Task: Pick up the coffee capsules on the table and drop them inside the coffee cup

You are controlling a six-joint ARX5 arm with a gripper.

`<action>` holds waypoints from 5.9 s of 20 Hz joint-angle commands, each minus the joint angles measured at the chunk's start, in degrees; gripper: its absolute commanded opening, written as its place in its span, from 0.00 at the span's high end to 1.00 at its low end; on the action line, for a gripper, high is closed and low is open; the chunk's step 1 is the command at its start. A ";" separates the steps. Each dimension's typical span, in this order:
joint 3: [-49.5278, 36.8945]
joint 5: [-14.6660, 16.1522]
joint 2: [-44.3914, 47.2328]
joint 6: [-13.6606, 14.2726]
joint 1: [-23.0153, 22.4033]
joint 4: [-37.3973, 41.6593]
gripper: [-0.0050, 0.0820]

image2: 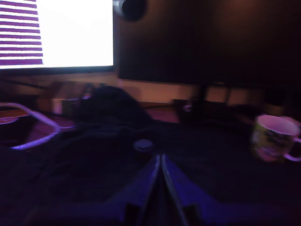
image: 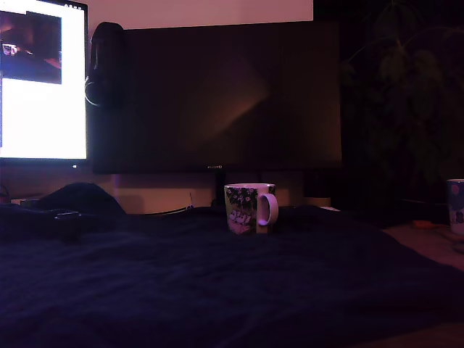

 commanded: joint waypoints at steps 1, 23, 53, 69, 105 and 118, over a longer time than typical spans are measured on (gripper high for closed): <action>-0.96 -0.37 1.99 -0.31 0.11 1.36 0.97; -1.53 -1.73 19.87 3.48 0.11 16.06 0.25; -8.00 1.33 58.45 4.63 0.11 65.70 0.25; 4.28 4.00 94.14 4.74 0.13 85.13 0.25; 31.69 6.86 120.37 8.52 2.78 73.64 0.72; 31.93 25.68 117.13 8.48 2.64 78.60 0.72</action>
